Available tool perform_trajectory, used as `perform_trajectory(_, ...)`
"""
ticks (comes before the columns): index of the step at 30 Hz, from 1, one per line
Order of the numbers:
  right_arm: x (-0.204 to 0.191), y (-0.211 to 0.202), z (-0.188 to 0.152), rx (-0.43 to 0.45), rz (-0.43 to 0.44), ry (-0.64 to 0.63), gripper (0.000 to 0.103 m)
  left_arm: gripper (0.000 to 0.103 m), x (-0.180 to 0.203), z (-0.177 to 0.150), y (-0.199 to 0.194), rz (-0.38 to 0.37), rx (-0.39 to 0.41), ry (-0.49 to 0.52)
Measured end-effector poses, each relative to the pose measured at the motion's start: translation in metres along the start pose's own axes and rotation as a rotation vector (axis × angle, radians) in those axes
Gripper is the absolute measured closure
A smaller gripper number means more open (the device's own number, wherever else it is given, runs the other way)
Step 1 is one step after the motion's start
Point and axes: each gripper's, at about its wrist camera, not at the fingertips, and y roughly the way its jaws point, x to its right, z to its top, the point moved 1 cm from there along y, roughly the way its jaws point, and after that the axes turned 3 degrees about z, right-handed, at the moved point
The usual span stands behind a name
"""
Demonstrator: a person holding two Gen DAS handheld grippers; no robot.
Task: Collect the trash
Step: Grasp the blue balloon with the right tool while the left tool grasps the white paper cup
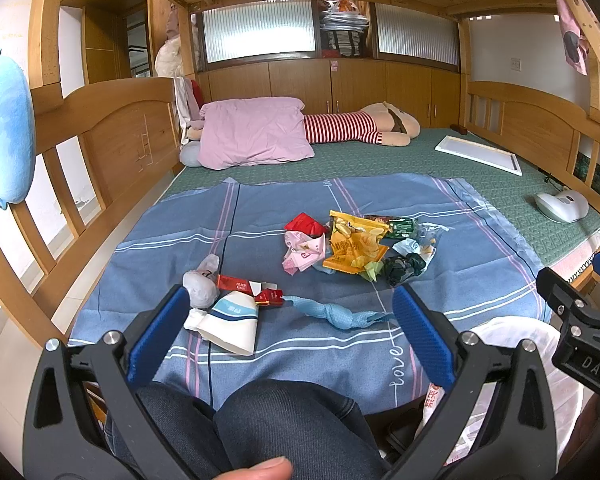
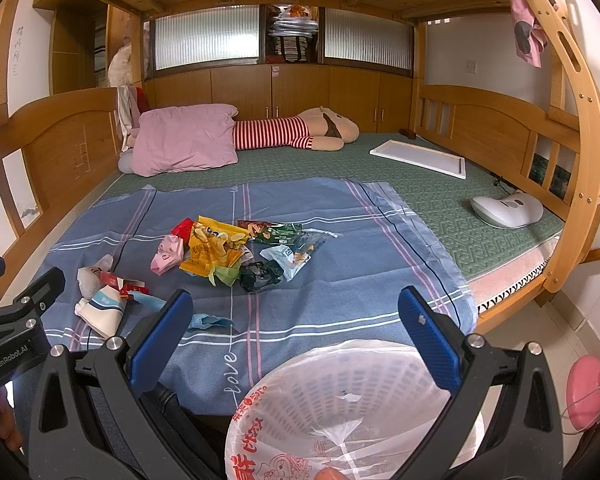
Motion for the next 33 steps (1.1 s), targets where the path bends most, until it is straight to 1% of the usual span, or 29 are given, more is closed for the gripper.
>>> perform_trajectory(3,0.0,0.0,0.0,0.003,-0.002,-0.001,0.002,0.002,0.0,0.0,0.0,-0.001,-0.001,0.001)
perform_trajectory(5,-0.006,0.002,-0.001,0.0,-0.003,-0.003,0.002,0.002,-0.008,-0.004,-0.002,-0.002,-0.006,0.002)
perform_trajectory(8,-0.013,0.014,-0.007,-0.037,-0.029,-0.01,0.002,0.002,-0.019,-0.005,0.007,-0.004,-0.019,-0.006)
perform_trajectory(9,-0.016,0.019,-0.008,-0.047,-0.018,-0.016,0.002,0.002,-0.03,-0.007,0.011,0.004,-0.021,-0.021)
perform_trajectory(10,-0.019,0.026,-0.01,-0.065,-0.011,-0.024,0.002,0.002,-0.045,-0.016,0.019,0.022,-0.026,-0.034)
perform_trajectory(11,-0.023,0.034,-0.011,-0.079,-0.007,-0.037,0.002,0.002,-0.059,-0.018,0.028,0.057,-0.043,-0.051)
perform_trajectory(12,-0.028,0.04,-0.013,-0.08,-0.004,-0.052,0.002,0.002,-0.069,-0.019,0.036,0.077,-0.062,-0.064)
perform_trajectory(13,-0.03,0.044,-0.014,-0.077,-0.001,-0.066,0.003,0.002,-0.091,-0.023,0.05,0.094,-0.107,-0.098)
perform_trajectory(14,-0.032,0.047,-0.014,-0.075,0.006,-0.079,0.003,0.002,-0.103,-0.025,0.058,0.105,-0.136,-0.125)
perform_trajectory(15,-0.039,0.055,-0.015,-0.078,0.024,-0.1,0.003,0.003,-0.116,-0.027,0.066,0.117,-0.164,-0.156)
perform_trajectory(17,-0.051,0.072,-0.016,-0.116,0.063,-0.126,0.003,0.003,-0.148,-0.033,0.08,0.132,-0.2,-0.23)
perform_trajectory(20,-0.08,0.12,-0.02,-0.252,0.195,-0.129,0.003,0.007,-0.182,-0.036,0.095,0.152,-0.221,-0.326)
perform_trajectory(21,-0.087,0.131,-0.021,-0.28,0.208,-0.132,0.006,0.008,-0.191,-0.037,0.101,0.16,-0.231,-0.35)
perform_trajectory(22,-0.101,0.149,-0.024,-0.324,0.225,-0.149,0.014,0.013,-0.195,-0.036,0.107,0.162,-0.238,-0.363)
perform_trajectory(23,-0.11,0.16,-0.025,-0.349,0.238,-0.162,0.023,0.018,-0.2,-0.036,0.114,0.162,-0.252,-0.379)
perform_trajectory(24,-0.126,0.181,-0.028,-0.386,0.239,-0.187,0.026,0.021,-0.204,-0.037,0.121,0.16,-0.265,-0.391)
perform_trajectory(25,-0.133,0.19,-0.029,-0.399,0.239,-0.2,0.026,0.023,-0.209,-0.039,0.131,0.151,-0.289,-0.409)
perform_trajectory(27,-0.151,0.213,-0.032,-0.43,0.242,-0.246,0.026,0.023,-0.204,-0.041,0.153,0.133,-0.325,-0.422)
perform_trajectory(30,-0.17,0.245,-0.04,-0.484,0.231,-0.3,0.026,0.022,-0.19,-0.046,0.183,0.083,-0.384,-0.399)
perform_trajectory(32,-0.175,0.259,-0.046,-0.517,0.22,-0.314,0.026,0.013,-0.178,-0.049,0.202,0.062,-0.419,-0.355)
perform_trajectory(33,-0.175,0.263,-0.048,-0.528,0.218,-0.319,0.026,0.013,-0.172,-0.05,0.21,0.051,-0.431,-0.335)
